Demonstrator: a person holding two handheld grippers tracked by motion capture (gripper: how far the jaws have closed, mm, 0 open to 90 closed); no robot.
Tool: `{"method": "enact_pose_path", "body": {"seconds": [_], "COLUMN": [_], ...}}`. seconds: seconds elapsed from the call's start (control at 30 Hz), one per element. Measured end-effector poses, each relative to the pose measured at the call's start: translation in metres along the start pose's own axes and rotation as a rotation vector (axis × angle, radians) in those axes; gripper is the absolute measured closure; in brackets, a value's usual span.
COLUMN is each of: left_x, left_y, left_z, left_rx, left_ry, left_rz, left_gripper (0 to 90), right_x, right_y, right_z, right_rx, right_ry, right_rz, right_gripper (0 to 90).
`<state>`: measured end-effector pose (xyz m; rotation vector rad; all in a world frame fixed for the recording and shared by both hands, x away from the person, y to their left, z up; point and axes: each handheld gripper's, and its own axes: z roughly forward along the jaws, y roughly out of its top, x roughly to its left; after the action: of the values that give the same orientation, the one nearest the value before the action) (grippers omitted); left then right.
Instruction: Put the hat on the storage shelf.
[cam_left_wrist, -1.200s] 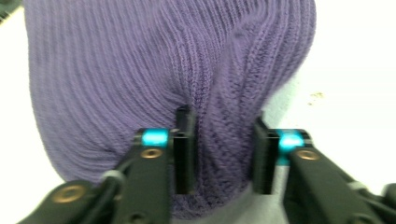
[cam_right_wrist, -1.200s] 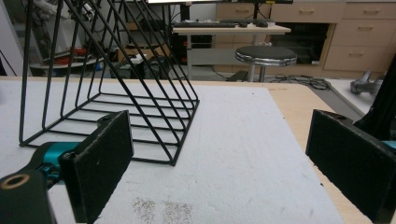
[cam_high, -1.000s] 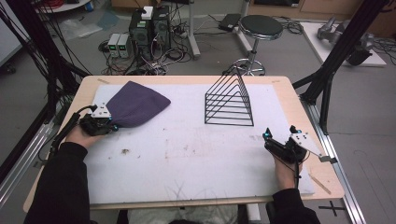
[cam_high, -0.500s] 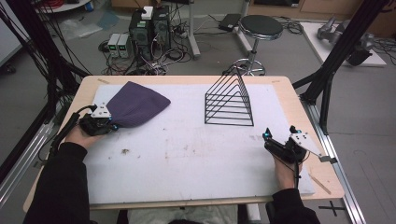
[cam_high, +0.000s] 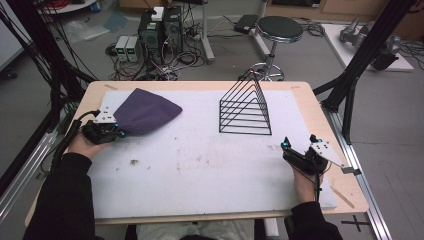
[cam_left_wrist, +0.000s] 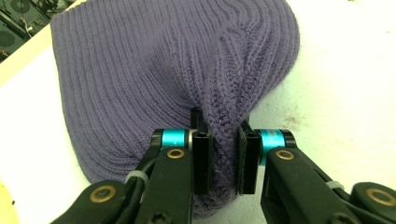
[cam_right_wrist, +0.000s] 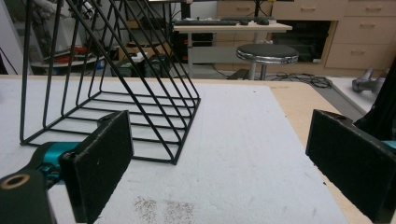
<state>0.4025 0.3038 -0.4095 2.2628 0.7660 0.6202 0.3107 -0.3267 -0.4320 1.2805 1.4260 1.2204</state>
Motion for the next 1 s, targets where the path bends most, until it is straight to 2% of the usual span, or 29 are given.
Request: {"method": "enact_pose_path", "body": {"seconds": [0.03, 0.13, 0.17, 0.2, 0.33, 0.43, 0.63, 0.83, 1.0], "left_x": [0.000, -0.002, -0.004, -0.004, -0.008, -0.012, -0.015, -0.018, -0.020], "left_y": [0.002, 0.015, 0.027, 0.027, 0.044, 0.049, 0.059, 0.069, 0.077], "left_z": [-0.001, -0.006, -0.010, -0.010, -0.015, -0.016, -0.027, -0.038, -0.043], "left_rx": [0.005, 0.004, -0.007, -0.007, -0.018, -0.032, -0.086, -0.130, -0.144], "left_ry": [-0.007, -0.004, -0.007, -0.007, -0.019, -0.027, -0.036, -0.048, -0.074], "left_rz": [-0.001, 0.033, 0.052, 0.052, 0.077, 0.088, 0.063, 0.060, 0.047], "left_gripper": [80.3, 80.3, 80.3, 80.3, 80.3, 80.3, 80.3, 80.2, 80.2], "right_x": [0.000, 0.000, 0.000, 0.000, 0.000, 0.000, 0.000, 0.001, 0.001], "right_y": [0.000, 0.000, 0.000, 0.000, 0.000, 0.000, 0.000, 0.000, 0.000], "right_z": [0.000, 0.000, 0.000, 0.000, 0.000, 0.000, 0.000, 0.000, 0.001], "right_rx": [0.000, 0.002, 0.001, 0.000, -0.004, -0.002, -0.001, 0.001, 0.001], "right_ry": [0.001, 0.002, 0.001, 0.001, 0.006, 0.008, 0.011, 0.011, 0.015], "right_rz": [-0.002, 0.003, 0.002, 0.000, -0.003, -0.001, -0.001, -0.002, -0.003], "right_gripper": [6.8, 6.8, 6.8, 6.8, 6.8, 6.8, 6.8, 6.8, 6.8]}}
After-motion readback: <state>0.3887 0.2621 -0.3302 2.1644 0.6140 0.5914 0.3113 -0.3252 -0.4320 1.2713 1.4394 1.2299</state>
